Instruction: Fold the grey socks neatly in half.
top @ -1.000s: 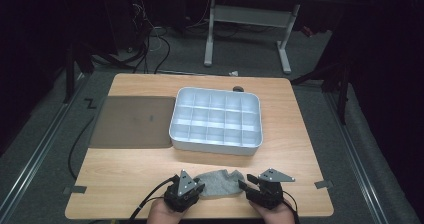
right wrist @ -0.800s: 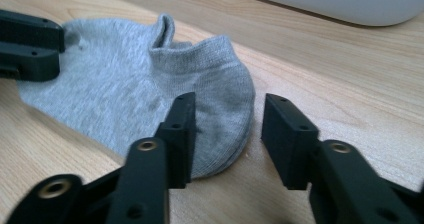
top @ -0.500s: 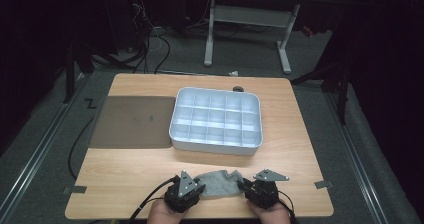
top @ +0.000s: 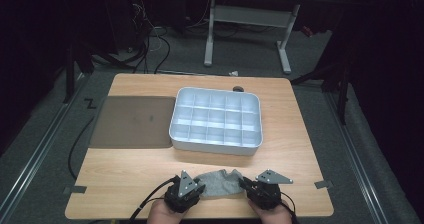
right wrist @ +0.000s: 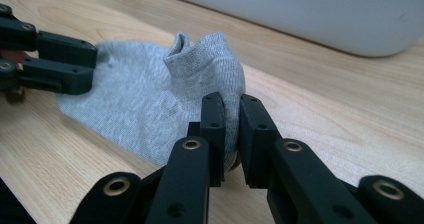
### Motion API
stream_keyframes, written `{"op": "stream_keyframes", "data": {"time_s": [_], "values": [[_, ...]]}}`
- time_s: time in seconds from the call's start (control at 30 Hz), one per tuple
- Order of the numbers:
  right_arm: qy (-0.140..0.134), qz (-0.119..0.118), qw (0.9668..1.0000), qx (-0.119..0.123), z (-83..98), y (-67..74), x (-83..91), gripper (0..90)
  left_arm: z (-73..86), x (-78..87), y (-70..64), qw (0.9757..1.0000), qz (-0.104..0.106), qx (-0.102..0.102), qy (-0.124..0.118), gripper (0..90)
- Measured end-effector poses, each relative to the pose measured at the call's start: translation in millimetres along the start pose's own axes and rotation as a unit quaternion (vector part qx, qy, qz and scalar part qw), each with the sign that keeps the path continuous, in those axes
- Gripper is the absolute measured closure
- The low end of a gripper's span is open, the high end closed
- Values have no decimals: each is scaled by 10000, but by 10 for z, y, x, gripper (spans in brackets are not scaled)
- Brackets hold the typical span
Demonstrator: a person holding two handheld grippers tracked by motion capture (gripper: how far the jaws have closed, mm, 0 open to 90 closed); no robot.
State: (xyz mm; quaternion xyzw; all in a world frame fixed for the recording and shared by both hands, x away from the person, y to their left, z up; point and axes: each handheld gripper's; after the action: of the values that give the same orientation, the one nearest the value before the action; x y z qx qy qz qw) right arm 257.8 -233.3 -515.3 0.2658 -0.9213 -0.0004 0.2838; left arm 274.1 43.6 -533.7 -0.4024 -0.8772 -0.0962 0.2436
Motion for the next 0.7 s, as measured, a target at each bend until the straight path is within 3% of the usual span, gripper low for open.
{"op": "stream_keyframes", "data": {"time_s": [0.27,0.4,0.47,0.7], "values": [[-123,-20,9999,76,-32,26,53,831,-16,1,-15,10000,-7,-19,-34,691],[-116,16,9999,91,-30,24,57,831,-153,0,-101,9997,50,6,-238,678],[-114,6,9999,91,-29,24,58,831,-240,-82,-203,9994,245,19,-250,698],[-99,3,9999,86,-24,24,64,832,-334,-321,-367,9994,336,-55,-71,762]]}}
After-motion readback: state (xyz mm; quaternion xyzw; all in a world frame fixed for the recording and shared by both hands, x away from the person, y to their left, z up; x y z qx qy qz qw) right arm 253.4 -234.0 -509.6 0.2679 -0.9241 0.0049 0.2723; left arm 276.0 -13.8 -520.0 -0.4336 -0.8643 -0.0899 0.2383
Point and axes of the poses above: each handheld gripper's, and its own axes: x roughly backward along the jaws, z roughly out of its underside, y roughly to its left, and after that the axes turned 7 degrees about -y, right-handed
